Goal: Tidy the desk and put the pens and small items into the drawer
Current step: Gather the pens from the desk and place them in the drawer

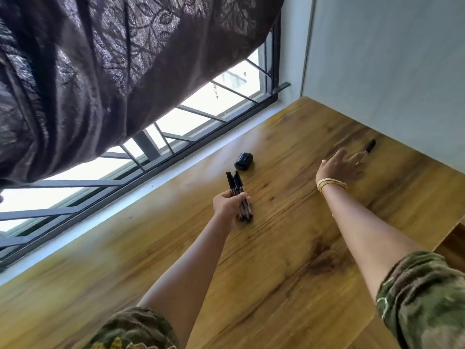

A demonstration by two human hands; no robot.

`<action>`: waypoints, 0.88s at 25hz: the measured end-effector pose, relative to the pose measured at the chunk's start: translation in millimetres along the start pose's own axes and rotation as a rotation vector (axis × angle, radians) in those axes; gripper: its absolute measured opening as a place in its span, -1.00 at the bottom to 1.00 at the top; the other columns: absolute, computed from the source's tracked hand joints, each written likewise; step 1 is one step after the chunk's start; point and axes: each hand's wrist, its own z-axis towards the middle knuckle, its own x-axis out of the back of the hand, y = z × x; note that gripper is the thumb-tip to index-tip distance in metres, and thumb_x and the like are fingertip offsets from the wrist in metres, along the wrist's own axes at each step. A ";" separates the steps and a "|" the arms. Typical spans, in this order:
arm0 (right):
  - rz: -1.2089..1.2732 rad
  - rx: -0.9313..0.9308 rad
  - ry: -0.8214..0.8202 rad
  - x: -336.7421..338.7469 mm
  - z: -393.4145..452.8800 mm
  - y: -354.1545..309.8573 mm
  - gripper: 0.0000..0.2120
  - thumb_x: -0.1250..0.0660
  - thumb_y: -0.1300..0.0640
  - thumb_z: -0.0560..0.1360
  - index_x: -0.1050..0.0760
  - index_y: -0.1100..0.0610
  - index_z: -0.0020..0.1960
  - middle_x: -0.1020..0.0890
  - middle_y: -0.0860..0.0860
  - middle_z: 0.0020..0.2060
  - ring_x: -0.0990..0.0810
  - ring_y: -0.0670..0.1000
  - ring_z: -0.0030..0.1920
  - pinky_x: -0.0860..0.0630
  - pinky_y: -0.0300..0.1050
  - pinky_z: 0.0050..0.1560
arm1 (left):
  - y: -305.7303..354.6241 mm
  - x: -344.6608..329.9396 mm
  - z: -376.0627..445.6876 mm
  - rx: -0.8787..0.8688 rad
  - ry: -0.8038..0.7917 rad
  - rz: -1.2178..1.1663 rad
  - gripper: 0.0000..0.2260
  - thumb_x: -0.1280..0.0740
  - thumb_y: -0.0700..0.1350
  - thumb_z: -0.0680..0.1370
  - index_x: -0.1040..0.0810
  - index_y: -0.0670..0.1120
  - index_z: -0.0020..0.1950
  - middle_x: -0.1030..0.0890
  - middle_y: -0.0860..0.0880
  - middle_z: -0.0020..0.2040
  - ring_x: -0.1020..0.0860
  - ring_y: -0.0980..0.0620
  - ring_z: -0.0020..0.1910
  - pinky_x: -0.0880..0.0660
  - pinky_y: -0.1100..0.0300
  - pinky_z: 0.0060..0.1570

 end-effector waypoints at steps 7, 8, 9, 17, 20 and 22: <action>0.078 0.003 -0.025 -8.6 25.8 4.0 -0.68 -0.08 0.26 0.59 -0.41 0.37 0.26 -0.43 0.30 0.30 -0.41 0.29 0.29 -0.28 0.08 0.25 | -0.2 -4.9 0.8 -0.015 0.043 0.042 -0.96 -0.43 -0.31 0.48 -0.62 -0.21 -0.10 -0.68 -0.13 -0.25 -0.69 -0.06 -0.22 -0.64 0.06 -0.09; 0.102 0.006 -0.004 -8.4 24.4 4.6 -0.66 -0.07 0.26 0.58 -0.43 0.35 0.28 -0.46 0.29 0.29 -0.44 0.27 0.26 -0.31 0.05 0.23 | 0.1 -5.0 1.3 -0.017 0.054 0.053 -0.95 -0.43 -0.31 0.47 -0.62 -0.20 -0.12 -0.68 -0.12 -0.26 -0.69 -0.07 -0.21 -0.64 0.05 -0.08; 0.113 0.002 0.022 -6.5 20.3 5.3 -0.65 -0.07 0.26 0.58 -0.44 0.32 0.29 -0.48 0.27 0.28 -0.46 0.25 0.25 -0.32 0.01 0.23 | 1.1 -5.2 1.6 -0.017 0.058 0.061 -0.95 -0.44 -0.31 0.47 -0.62 -0.19 -0.14 -0.68 -0.12 -0.26 -0.69 -0.07 -0.20 -0.63 0.05 -0.06; 0.318 0.212 -0.144 29.0 -113.8 6.1 -0.68 -0.24 0.41 0.39 -0.58 0.25 0.10 -0.53 0.25 0.09 -0.54 0.28 0.03 -0.46 0.02 0.07 | -0.1 2.5 -24.8 -0.013 0.032 0.208 -0.79 -0.49 -0.24 0.44 -0.66 -0.20 0.07 -0.70 -0.13 -0.12 -0.68 -0.02 -0.17 -0.64 0.11 -0.07; 0.525 0.140 -0.327 45.7 -178.0 7.2 -0.71 -0.30 0.37 0.37 -0.63 0.19 0.03 -0.66 0.17 -0.03 -0.63 0.17 -0.03 -0.58 -0.01 0.05 | -20.9 20.3 -63.4 0.042 -0.013 -0.040 -0.81 -0.44 -0.31 0.47 -0.60 -0.31 0.06 -0.67 -0.18 -0.19 -0.65 -0.04 -0.28 -0.61 0.18 -0.31; 0.620 0.105 -0.461 57.9 -218.9 8.8 -0.75 -0.38 0.34 0.37 -0.65 0.17 0.03 -0.70 0.10 -0.11 -0.65 0.05 -0.11 -0.59 -0.12 -0.02 | -35.5 33.7 -89.2 0.090 -0.030 -0.234 -0.91 -0.39 -0.37 0.50 -0.56 -0.31 -0.01 -0.63 -0.19 -0.25 -0.62 -0.04 -0.33 -0.61 0.17 -0.38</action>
